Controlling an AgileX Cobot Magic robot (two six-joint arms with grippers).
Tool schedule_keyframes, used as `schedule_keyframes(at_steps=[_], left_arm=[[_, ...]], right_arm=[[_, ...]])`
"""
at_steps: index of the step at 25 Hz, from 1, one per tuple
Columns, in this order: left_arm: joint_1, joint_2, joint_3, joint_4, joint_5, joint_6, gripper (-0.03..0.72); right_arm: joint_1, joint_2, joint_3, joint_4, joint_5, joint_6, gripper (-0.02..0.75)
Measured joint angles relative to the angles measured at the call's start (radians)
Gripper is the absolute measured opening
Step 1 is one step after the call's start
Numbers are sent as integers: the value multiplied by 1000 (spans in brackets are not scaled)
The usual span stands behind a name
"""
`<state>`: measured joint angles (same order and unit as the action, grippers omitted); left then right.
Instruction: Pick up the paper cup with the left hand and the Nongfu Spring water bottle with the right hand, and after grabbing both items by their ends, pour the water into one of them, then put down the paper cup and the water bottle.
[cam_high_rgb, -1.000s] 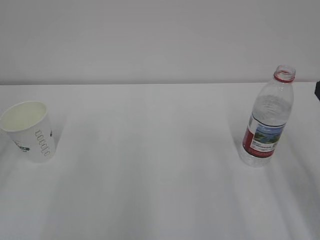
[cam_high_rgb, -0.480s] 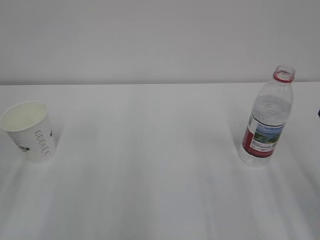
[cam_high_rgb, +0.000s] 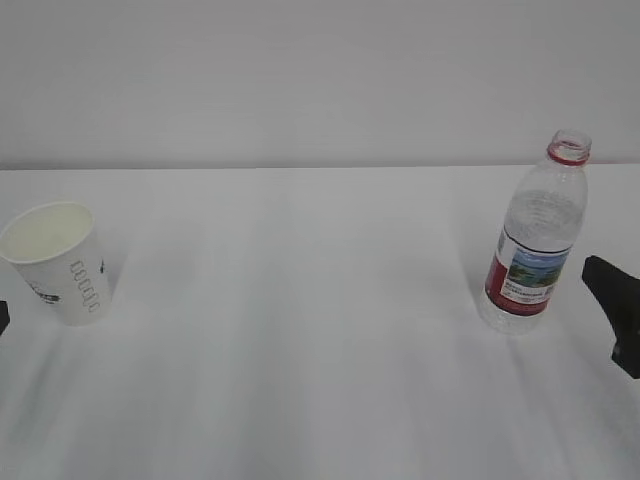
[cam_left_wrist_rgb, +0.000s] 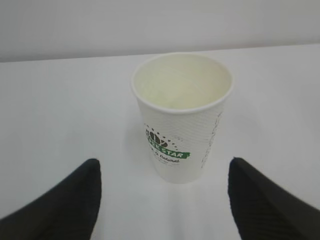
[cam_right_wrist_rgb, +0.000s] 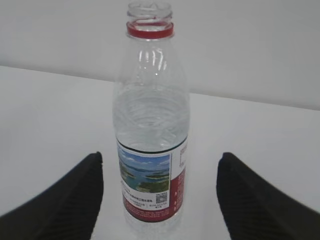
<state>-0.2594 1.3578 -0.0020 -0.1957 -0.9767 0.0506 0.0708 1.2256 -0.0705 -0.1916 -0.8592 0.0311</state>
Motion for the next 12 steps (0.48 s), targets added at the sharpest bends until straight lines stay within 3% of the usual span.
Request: schedule_keyframes(at_steps=[3,12], left_arm=[[0,13,0,0,0,0,579],[0,19,0,50,-6,0,579]], right_arm=[[0,51,14,-9,-112,-18,536],[0,159,67,-9,-261,-31,536]])
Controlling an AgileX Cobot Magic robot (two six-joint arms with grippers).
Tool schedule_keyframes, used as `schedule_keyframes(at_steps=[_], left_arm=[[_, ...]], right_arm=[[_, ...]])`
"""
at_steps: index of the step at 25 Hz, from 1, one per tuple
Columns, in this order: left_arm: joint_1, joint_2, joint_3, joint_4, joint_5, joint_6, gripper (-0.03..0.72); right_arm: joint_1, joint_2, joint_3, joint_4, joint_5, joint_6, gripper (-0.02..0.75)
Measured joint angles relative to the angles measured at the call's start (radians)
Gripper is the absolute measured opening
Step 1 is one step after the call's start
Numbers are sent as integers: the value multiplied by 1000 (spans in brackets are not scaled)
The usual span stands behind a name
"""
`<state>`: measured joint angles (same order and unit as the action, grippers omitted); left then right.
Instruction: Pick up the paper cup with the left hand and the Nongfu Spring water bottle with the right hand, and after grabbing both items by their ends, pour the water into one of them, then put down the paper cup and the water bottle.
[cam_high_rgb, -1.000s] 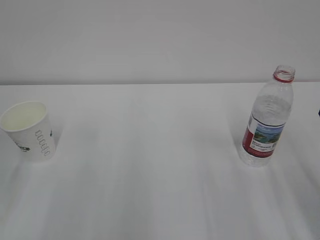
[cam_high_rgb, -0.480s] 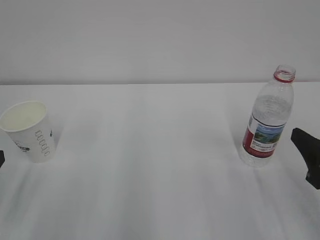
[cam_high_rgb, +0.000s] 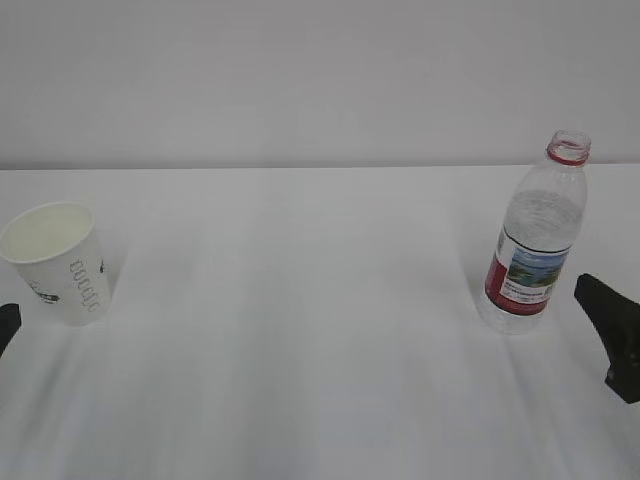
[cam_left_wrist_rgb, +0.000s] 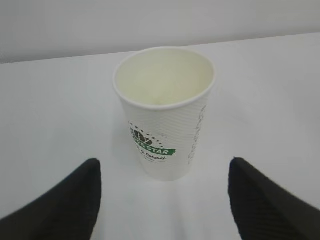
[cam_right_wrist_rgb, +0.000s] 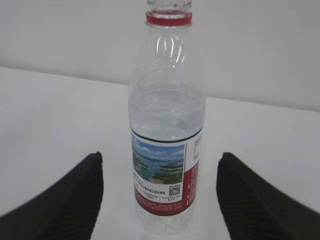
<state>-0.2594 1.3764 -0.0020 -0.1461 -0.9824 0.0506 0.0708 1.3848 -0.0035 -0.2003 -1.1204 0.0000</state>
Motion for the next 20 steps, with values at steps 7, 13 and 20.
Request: schedule_keyframes(at_steps=[7,13,20], left_arm=[[0,0,0,52,0,0,579],[0,0,0,55,-1,10,579],[0,0,0,59,-34,71,579]], right_arm=[[0,105,8,-2,-14,-36,536],[0,143,8,-7,-14,-75,536],[0,143,8,-14,-18,-94,536]])
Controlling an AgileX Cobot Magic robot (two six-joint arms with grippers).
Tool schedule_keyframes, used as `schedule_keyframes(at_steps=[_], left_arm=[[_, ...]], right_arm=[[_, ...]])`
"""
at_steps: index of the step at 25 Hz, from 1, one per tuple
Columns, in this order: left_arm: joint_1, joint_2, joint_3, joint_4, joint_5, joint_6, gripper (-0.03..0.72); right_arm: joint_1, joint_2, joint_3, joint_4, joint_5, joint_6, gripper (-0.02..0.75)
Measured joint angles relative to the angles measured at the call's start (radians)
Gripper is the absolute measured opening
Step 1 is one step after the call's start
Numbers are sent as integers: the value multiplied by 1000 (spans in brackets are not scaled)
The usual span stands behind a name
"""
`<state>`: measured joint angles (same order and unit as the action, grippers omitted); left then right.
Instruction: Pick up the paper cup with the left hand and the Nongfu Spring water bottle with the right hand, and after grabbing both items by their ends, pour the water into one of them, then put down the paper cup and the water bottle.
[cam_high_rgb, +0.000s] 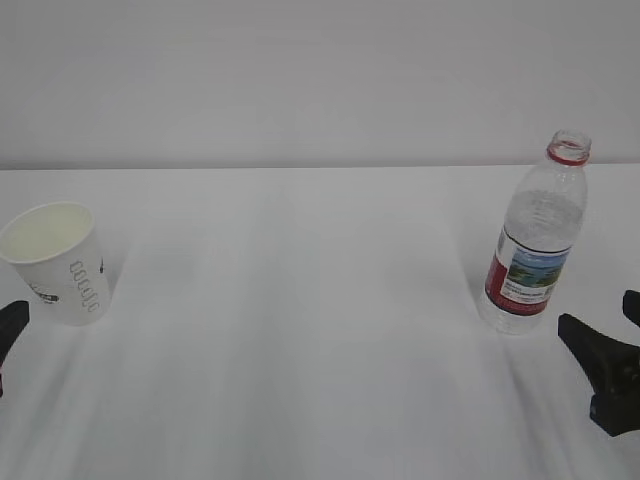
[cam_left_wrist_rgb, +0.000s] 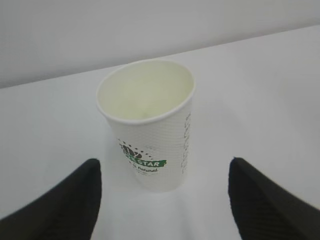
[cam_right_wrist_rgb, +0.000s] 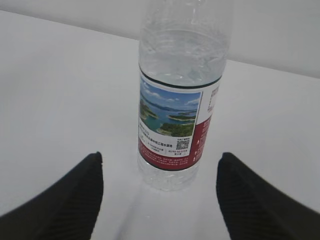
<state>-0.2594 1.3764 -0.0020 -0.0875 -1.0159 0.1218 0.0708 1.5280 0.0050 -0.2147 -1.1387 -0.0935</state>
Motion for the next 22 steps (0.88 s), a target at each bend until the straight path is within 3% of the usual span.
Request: schedule_keyframes(at_steps=[5,9,13,22], left_arm=[[0,0,0,67,-11,15,583],[0,0,0,88,-18,-12,641],[0,0,0,88,-27,-46,684],[0,0,0,82,-36,-56,683]], right_arm=[[0,1,0,-2,0,20,589],[0,13,0,-2,0,26,622],[0,19,0,-3,0,28,625],[0,20,-6,-9,0,28,624]])
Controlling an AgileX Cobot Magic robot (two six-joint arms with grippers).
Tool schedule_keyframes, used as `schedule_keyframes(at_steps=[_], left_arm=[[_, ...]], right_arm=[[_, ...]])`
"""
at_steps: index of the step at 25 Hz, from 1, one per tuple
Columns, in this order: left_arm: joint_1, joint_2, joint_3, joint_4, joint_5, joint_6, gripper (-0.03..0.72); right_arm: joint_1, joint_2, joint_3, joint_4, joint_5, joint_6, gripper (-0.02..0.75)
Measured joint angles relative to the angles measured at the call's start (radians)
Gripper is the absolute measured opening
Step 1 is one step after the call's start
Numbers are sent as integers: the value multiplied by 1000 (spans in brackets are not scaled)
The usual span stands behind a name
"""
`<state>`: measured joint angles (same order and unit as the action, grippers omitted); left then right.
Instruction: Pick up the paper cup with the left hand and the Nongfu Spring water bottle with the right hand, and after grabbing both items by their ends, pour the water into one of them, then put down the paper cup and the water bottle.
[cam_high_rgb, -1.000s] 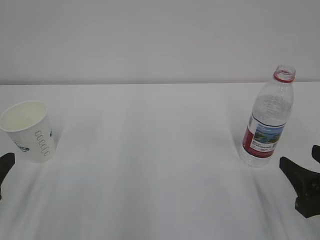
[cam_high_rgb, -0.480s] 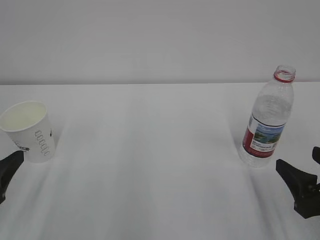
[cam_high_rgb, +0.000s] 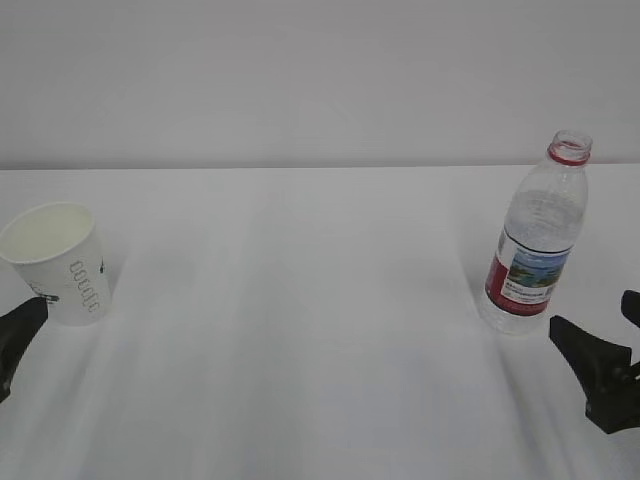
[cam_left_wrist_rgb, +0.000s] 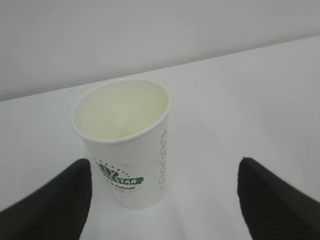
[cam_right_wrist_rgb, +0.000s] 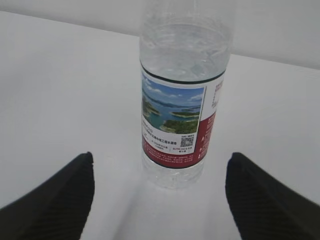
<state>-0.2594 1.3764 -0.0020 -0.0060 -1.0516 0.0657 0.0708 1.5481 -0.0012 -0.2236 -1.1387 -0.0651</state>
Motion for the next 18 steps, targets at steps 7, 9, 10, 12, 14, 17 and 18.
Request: schedule_keyframes(at_steps=[7,9,10,12,14,17,18], left_arm=[[0,0,0,11,-25,-2,661],[0,0,0,33,-36,-2,648],[0,0,0,43,-39,-2,640],[0,0,0,64,-46,-2,624],[0,0,0,76,-50,-2,609],[0,0,0,80,-52,-2,596],[0,0,0,81,-52,-2,594]], right_arm=[[0,49,-31,-2,-3,0,624],[0,89,-44,-2,-3,0,624],[0,108,-54,-2,-3,0,624],[0,136,-70,-2,-4,0,623],[0,154,-90,-2,-4,0,623],[0,165,-114,-2,-6,1,623],[0,165,-119,-2,-6,1,623]])
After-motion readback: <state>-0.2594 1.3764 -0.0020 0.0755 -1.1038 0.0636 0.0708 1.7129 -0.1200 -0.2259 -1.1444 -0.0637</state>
